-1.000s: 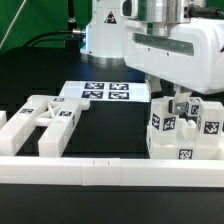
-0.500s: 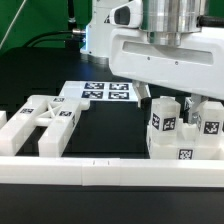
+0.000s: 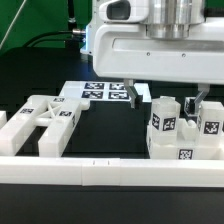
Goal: Assemble chair
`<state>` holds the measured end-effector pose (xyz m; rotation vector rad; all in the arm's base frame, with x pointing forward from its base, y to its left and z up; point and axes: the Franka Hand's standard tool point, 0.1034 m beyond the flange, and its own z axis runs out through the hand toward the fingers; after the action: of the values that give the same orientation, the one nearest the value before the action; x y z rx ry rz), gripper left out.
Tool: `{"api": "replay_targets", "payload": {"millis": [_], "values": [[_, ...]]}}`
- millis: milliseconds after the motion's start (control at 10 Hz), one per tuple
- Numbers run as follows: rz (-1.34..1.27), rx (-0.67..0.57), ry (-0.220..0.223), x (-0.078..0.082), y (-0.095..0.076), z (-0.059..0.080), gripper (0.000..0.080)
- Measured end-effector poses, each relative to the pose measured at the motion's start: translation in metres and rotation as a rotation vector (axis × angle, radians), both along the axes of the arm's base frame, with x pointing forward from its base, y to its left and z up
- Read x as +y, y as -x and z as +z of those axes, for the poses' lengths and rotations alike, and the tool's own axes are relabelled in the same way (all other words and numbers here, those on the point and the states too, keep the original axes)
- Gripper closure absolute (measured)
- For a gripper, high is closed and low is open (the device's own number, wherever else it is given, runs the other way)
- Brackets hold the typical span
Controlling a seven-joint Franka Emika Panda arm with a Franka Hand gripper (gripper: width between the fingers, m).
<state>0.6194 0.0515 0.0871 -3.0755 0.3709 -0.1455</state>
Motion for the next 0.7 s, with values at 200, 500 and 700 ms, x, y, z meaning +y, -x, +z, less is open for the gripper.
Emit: {"api": "replay_targets", "payload": {"millis": [200, 500, 700], "values": [[0.100, -0.006, 0.008, 0.0018, -0.0006, 0.0023, 0.0150], [0.254, -0.004, 0.023, 0.0035, 0.0032, -0.0020, 0.0150], [0.378, -0.005, 0.037, 0.0022, 0.0057, -0.0045, 0.0150]]}}
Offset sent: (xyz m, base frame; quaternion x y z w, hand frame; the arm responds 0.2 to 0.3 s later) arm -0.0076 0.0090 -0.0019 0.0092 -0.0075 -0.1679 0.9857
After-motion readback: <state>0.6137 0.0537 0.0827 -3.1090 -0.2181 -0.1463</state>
